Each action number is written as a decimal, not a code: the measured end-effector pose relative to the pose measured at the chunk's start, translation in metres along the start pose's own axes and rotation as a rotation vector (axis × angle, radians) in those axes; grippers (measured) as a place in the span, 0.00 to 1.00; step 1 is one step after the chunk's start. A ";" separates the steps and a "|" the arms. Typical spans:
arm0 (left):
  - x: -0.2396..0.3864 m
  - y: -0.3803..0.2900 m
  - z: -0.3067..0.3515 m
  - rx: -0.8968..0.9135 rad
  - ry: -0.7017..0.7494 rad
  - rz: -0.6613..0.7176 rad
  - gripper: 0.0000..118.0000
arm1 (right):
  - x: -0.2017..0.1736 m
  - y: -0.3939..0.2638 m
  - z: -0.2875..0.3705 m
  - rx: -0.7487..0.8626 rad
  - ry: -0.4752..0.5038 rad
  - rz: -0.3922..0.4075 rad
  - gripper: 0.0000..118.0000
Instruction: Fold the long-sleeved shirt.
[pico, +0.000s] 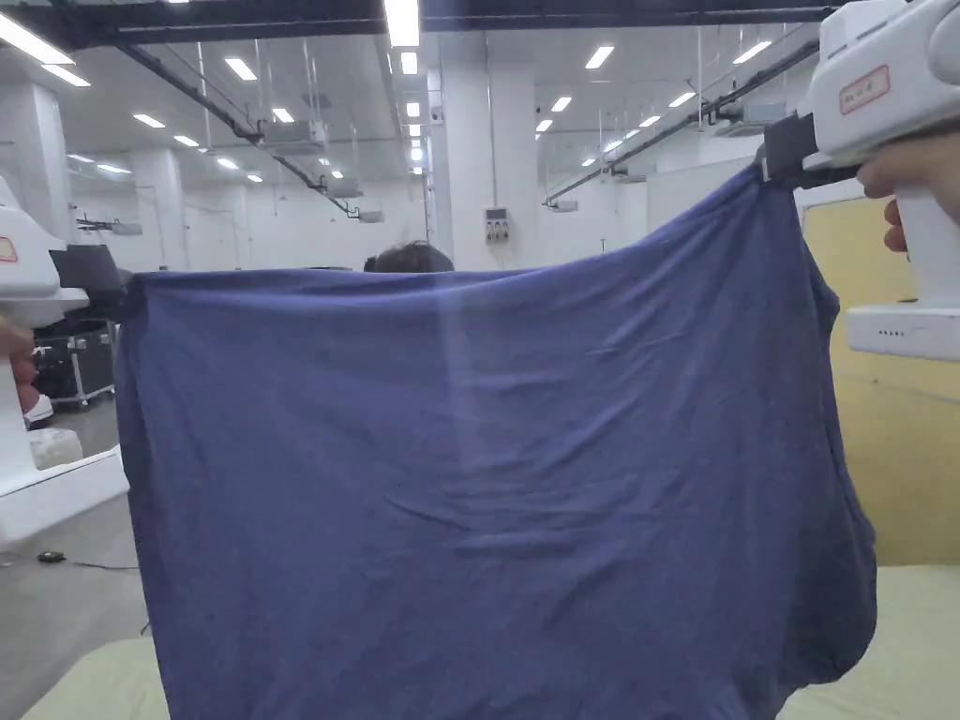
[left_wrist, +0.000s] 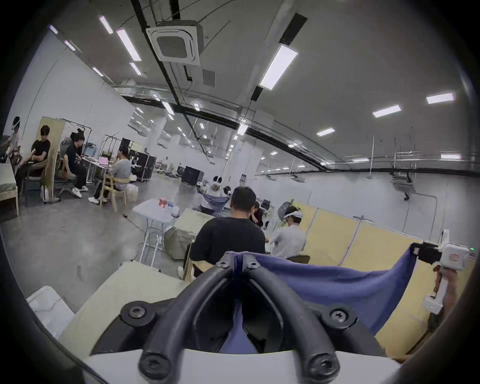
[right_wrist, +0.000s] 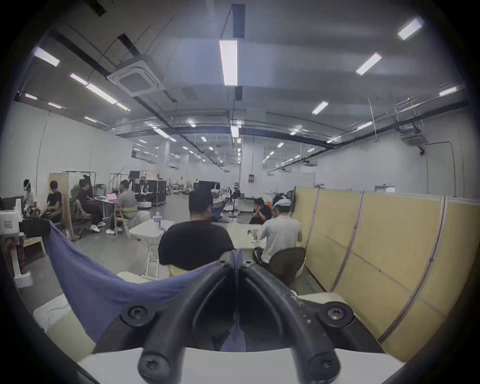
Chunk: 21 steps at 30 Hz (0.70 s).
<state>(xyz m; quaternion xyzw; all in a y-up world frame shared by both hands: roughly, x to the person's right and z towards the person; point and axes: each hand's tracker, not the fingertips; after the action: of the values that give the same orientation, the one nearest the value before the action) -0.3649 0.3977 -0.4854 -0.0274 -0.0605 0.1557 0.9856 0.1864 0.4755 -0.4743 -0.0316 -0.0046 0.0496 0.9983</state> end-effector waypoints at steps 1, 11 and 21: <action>0.002 0.009 -0.011 0.010 0.003 -0.013 0.02 | 0.000 0.011 -0.008 0.027 -0.012 -0.011 0.04; 0.028 0.083 -0.082 0.082 0.080 -0.143 0.02 | -0.007 0.069 -0.062 0.082 -0.136 -0.051 0.04; 0.019 0.046 -0.132 0.080 0.060 -0.157 0.02 | -0.013 0.016 -0.116 0.026 -0.158 -0.017 0.04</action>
<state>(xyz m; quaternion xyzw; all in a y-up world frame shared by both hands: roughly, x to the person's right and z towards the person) -0.3437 0.4430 -0.6179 0.0121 -0.0265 0.0794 0.9964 0.1733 0.4825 -0.5911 -0.0145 -0.0832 0.0437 0.9955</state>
